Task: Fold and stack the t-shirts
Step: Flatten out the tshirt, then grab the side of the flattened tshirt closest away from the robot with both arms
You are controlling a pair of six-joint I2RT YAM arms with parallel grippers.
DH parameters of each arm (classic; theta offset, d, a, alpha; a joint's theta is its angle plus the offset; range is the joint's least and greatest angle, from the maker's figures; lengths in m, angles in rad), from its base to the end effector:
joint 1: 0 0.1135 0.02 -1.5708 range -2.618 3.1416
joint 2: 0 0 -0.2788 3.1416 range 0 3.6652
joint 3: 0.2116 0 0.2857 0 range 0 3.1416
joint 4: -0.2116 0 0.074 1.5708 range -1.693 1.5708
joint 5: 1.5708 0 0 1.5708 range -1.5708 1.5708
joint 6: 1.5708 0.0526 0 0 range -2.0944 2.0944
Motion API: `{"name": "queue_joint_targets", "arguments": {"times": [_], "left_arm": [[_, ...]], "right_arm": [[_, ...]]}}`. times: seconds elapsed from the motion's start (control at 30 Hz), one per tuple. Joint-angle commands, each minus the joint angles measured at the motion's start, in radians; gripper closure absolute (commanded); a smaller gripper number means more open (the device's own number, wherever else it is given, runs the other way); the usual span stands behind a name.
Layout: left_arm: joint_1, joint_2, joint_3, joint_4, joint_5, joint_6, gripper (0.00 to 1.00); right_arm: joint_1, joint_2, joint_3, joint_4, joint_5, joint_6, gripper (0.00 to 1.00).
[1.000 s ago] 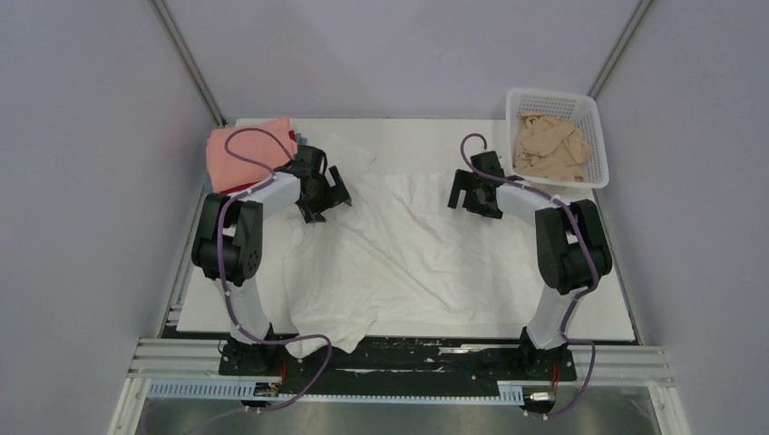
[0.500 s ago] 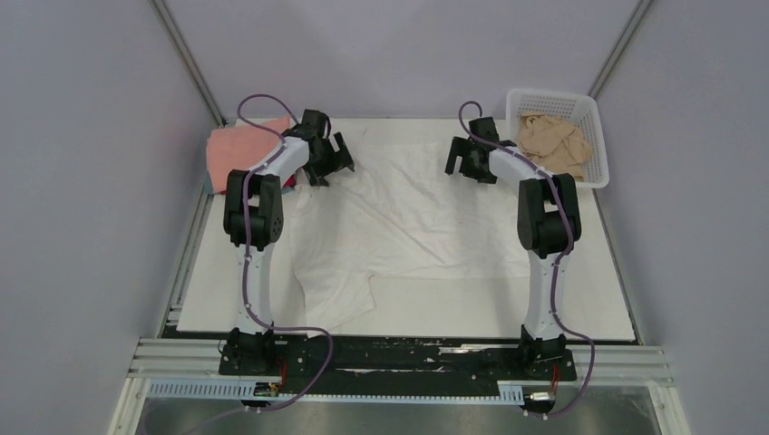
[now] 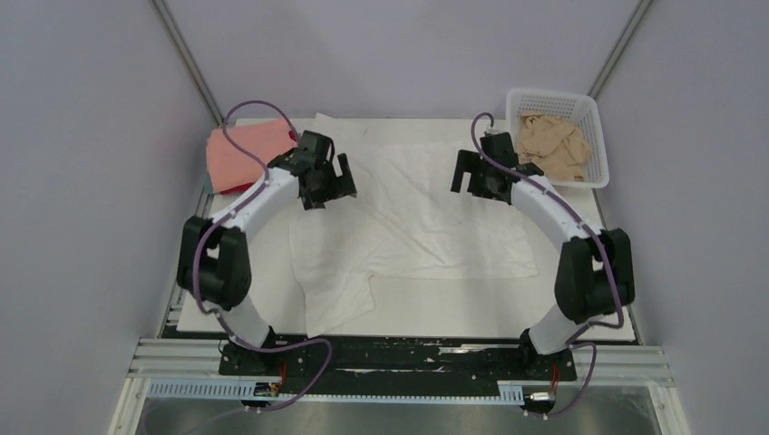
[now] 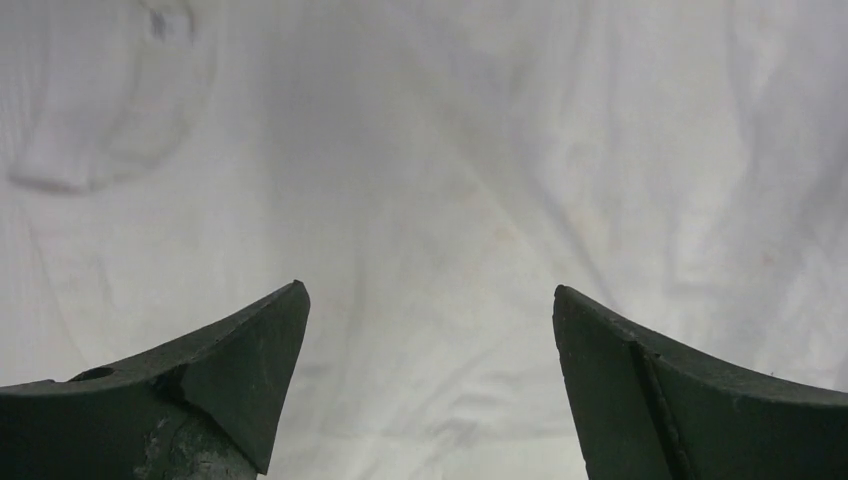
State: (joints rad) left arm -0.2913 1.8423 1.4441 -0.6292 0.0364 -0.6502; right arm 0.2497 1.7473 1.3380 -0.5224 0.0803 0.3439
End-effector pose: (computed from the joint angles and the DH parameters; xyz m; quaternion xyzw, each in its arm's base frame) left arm 0.4218 -0.1285 0.2208 -0.1671 0.9486 -0.1373 0.2312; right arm 0.4124 0.1008 0.2304 0.0573 0.9470 0.0554 0.3113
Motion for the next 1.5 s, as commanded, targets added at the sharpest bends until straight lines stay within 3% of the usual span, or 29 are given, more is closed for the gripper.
{"name": "queue_joint_targets", "arguments": {"times": [0.0,0.17,0.37,0.43,0.67,0.77,1.07,1.23,1.3,1.33,1.37,1.47], "left_arm": [[-0.157,-0.331,-0.253,0.013,-0.136,-0.104,0.0],[-0.361,-0.642,-0.584,-0.096,-0.246,-0.292,0.0],[-0.576,-0.813,-0.77,-0.239,-0.276,-0.499,0.0],[-0.635,-0.829,-0.793,-0.241,-0.276,-0.525,0.0],[-0.752,-0.8,-0.819,-0.225,-0.24,-0.572,0.18],[-0.754,-0.759,-0.85,-0.219,-0.271,-0.61,0.28],[-0.753,-0.605,-0.864,-0.164,-0.345,-0.654,0.36],[-0.75,-0.568,-0.85,-0.156,-0.375,-0.647,0.56],[-0.746,-0.57,-0.852,-0.15,-0.376,-0.633,0.75],[-0.746,-0.57,-0.852,-0.154,-0.375,-0.63,0.91],[-0.746,-0.571,-0.85,-0.157,-0.374,-0.626,0.96],[-0.746,-0.577,-0.846,-0.179,-0.372,-0.598,1.0]], "right_arm": [[0.009,-0.262,-0.231,0.025,0.028,0.101,0.0],[0.008,-0.498,-0.481,0.043,-0.006,0.188,0.0],[0.008,-0.602,-0.606,0.042,-0.023,0.178,0.0],[0.007,-0.605,-0.616,0.039,-0.02,0.175,0.0],[0.007,-0.592,-0.623,0.034,0.0,0.162,0.0],[0.007,-0.597,-0.626,0.033,0.005,0.16,0.0],[0.005,-0.657,-0.669,0.032,0.056,0.174,0.0],[-0.015,-0.736,-0.704,0.005,0.12,0.196,0.0],[-0.041,-0.768,-0.721,-0.011,0.141,0.219,0.0],[-0.062,-0.784,-0.73,-0.016,0.136,0.228,0.0],[-0.085,-0.797,-0.738,-0.018,0.124,0.231,0.0],[-0.178,-0.817,-0.762,-0.023,0.057,0.238,0.0]]}}
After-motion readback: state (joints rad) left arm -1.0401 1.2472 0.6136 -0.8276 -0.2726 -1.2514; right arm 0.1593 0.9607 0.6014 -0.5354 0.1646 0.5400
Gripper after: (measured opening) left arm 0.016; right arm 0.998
